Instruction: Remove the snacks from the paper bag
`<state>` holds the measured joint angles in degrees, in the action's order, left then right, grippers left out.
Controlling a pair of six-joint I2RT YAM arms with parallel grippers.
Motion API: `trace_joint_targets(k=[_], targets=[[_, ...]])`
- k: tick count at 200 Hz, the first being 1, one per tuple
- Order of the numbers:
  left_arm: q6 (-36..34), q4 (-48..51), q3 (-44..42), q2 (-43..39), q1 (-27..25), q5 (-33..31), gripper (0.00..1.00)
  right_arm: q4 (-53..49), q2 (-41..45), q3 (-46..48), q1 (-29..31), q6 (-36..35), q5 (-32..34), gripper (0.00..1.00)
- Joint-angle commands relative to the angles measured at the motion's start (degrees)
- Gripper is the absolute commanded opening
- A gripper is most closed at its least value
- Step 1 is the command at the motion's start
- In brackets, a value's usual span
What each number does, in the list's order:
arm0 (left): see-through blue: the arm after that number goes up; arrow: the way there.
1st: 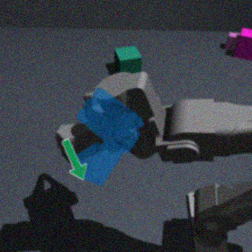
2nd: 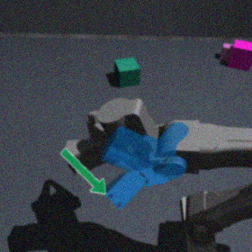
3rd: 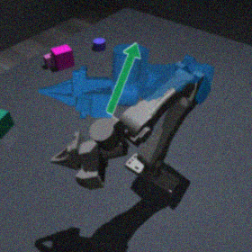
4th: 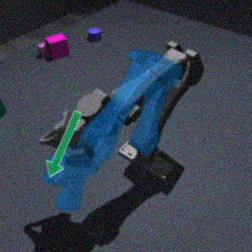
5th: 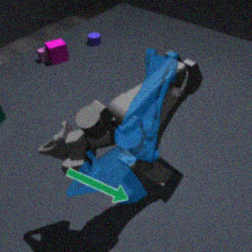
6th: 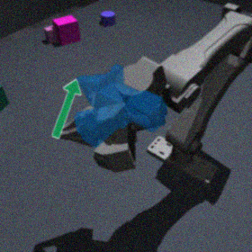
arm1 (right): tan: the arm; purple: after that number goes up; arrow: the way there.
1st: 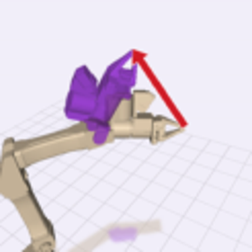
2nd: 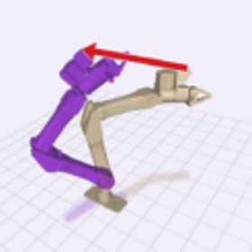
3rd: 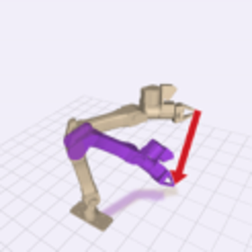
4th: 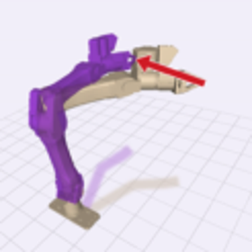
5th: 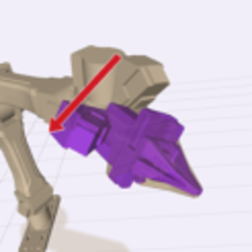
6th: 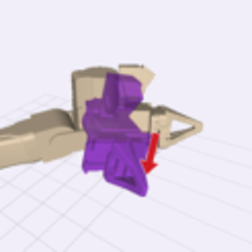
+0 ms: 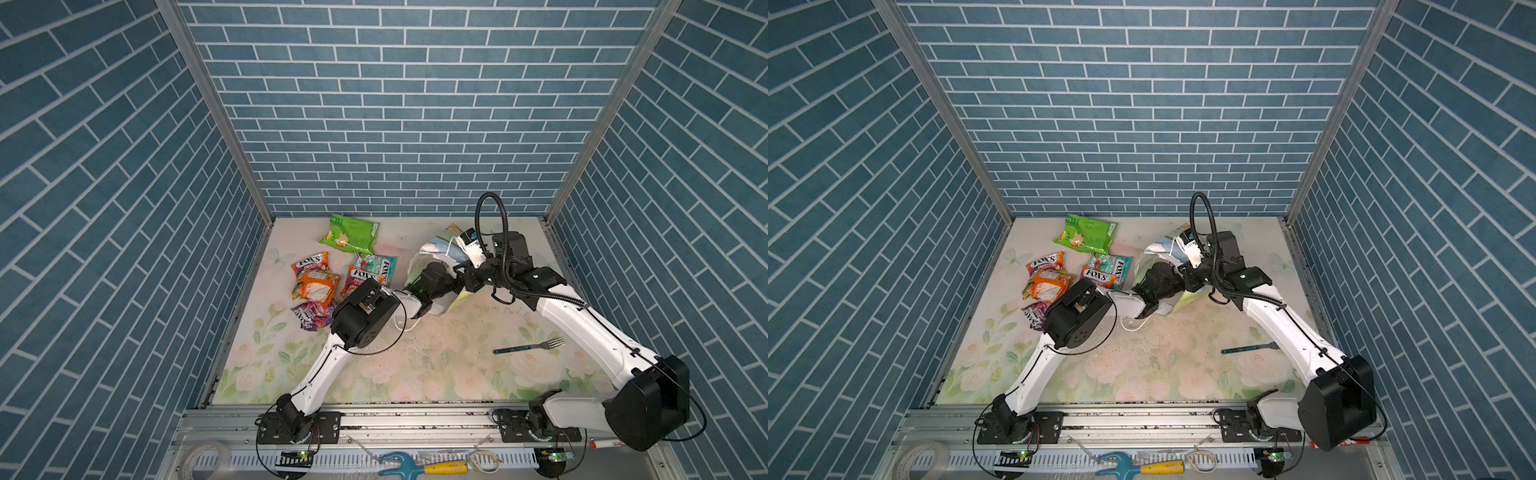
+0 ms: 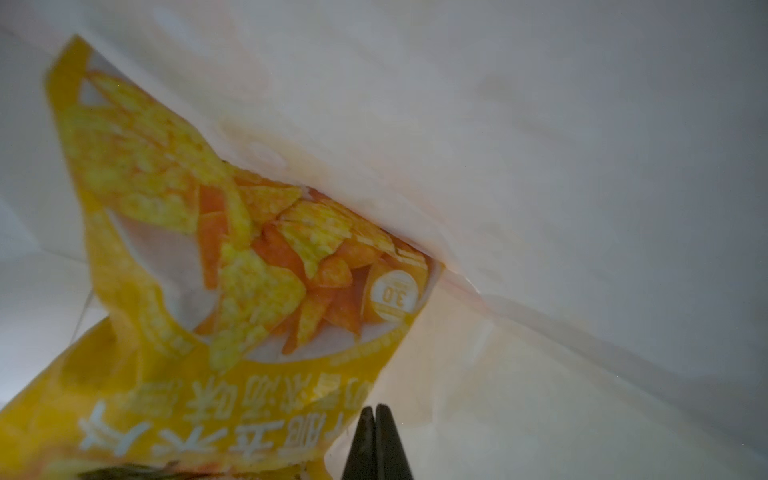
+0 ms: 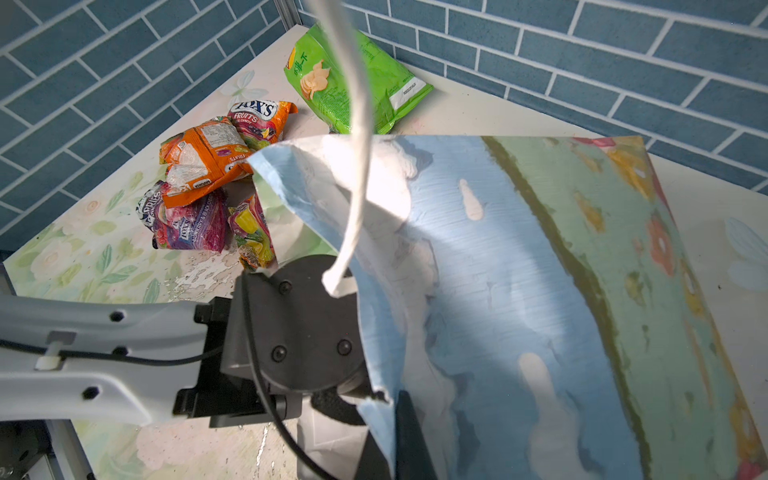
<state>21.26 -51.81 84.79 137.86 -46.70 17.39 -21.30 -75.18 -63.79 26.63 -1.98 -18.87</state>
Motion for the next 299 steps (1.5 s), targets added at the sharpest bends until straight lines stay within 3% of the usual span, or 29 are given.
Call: trace_joint_targets(k=[1,5,9,13,15,17,19,25,45,85,110,132,160,226,248,273,299], targets=[[-2.2,-3.8,-1.2,-3.2,-0.3,2.0,0.0,-2.3,0.5,-1.2,-0.8,-2.1,-2.9,0.0],[-2.1,-3.9,-1.1,-3.1,-0.3,1.9,0.0,-2.6,0.4,-1.5,-0.9,-2.3,-3.2,0.0],[-2.0,-3.9,-0.8,-2.9,-0.3,1.8,0.06,-2.6,0.2,-1.7,-0.9,-2.4,-3.4,0.0],[-1.8,-3.9,-0.3,-2.7,-0.3,1.5,0.25,-2.9,0.1,-1.9,-0.9,-2.5,-3.8,0.0],[-1.6,-3.8,-0.2,-2.7,-0.4,1.5,0.27,-2.9,0.0,-2.0,-1.0,-2.5,-3.9,0.0],[-1.6,-3.8,0.1,-2.5,-0.4,1.5,0.42,-3.0,0.0,-2.1,-1.0,-2.6,-4.0,0.0],[-1.5,-3.7,0.4,-2.5,-0.4,1.6,0.5,-3.0,-0.2,-2.2,-1.0,-2.6,-4.1,0.0],[-1.4,-3.7,0.9,-2.2,-0.5,1.7,0.67,-3.1,-0.4,-2.5,-1.0,-2.7,-4.6,0.0],[-1.7,-4.2,1.6,-1.6,-1.0,0.8,0.99,-3.8,-1.1,-3.3,-1.0,-2.8,-6.1,0.0],[-0.6,-6.2,2.7,-0.7,-1.1,-1.4,1.0,-5.1,-1.5,-3.9,-1.6,-2.9,-10.9,0.0],[1.2,-2.4,6.8,0.8,-1.3,-0.6,1.0,-5.8,-1.6,-4.4,-1.8,-2.9,-13.8,0.0],[5.1,1.3,10.0,2.4,-1.9,-7.8,1.0,-5.9,-2.0,-4.8,-1.9,-2.4,-16.5,0.0],[9.8,12.8,14.7,2.7,-2.3,-18.4,1.0,-5.5,-2.1,-4.6,-2.1,-2.1,-16.4,0.0],[9.7,31.7,22.4,3.0,-2.3,-29.0,1.0,-3.7,-0.1,-2.1,-2.8,-0.3,-17.0,0.0],[8.7,30.0,21.5,2.8,-2.2,-26.6,1.0,-3.7,0.3,-1.8,-3.0,-0.3,-16.8,0.0],[7.6,17.0,15.3,2.0,-2.3,-18.4,1.0,-4.4,-0.3,-2.5,-3.3,-0.9,-16.9,0.0],[5.1,16.0,14.7,2.5,-2.8,-10.7,1.0,-4.1,-0.7,-3.0,-3.8,-1.3,-16.4,0.0]])
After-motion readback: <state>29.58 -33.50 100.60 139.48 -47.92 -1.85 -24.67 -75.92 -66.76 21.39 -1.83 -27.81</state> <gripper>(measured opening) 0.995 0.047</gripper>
